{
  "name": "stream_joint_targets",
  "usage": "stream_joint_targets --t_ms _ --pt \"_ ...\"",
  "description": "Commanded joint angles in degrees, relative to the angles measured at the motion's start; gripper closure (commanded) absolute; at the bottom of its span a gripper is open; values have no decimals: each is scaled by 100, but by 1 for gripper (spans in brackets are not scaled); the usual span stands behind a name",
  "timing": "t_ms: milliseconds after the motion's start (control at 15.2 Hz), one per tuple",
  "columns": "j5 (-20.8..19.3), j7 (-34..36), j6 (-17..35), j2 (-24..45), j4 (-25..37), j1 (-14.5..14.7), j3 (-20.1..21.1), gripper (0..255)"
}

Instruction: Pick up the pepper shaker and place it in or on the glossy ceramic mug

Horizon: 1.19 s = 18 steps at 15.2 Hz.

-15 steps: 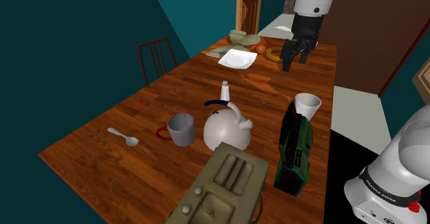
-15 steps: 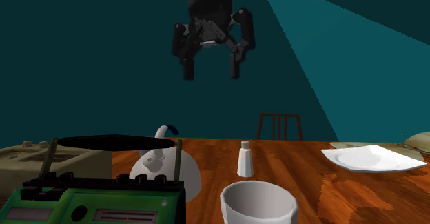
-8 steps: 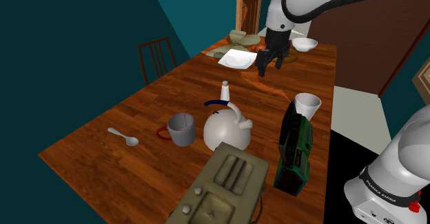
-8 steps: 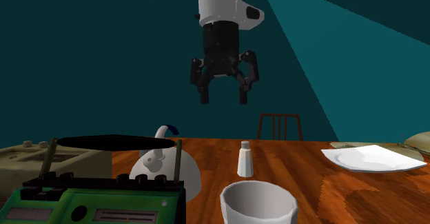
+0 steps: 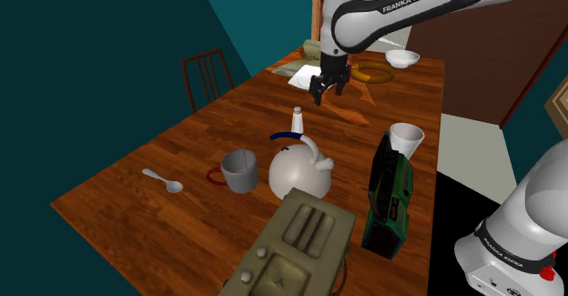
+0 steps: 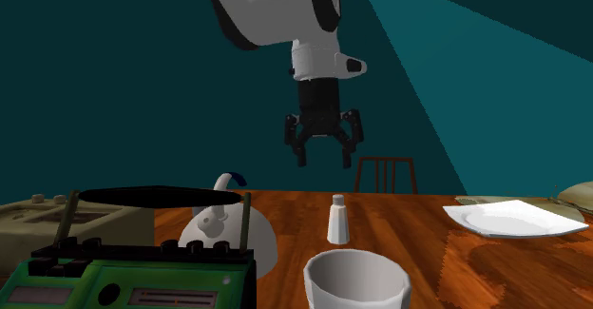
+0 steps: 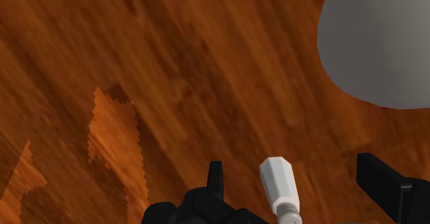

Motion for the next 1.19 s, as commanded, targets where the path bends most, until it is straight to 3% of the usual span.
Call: stream_joint_targets --t_ms 0,660,1122 --pt "-153 142 176 432 296 19 47 0" --pt "-878 573 469 2535 2252 230 -20 0" --pt "-960 624 870 2823 2136 227 -70 0"
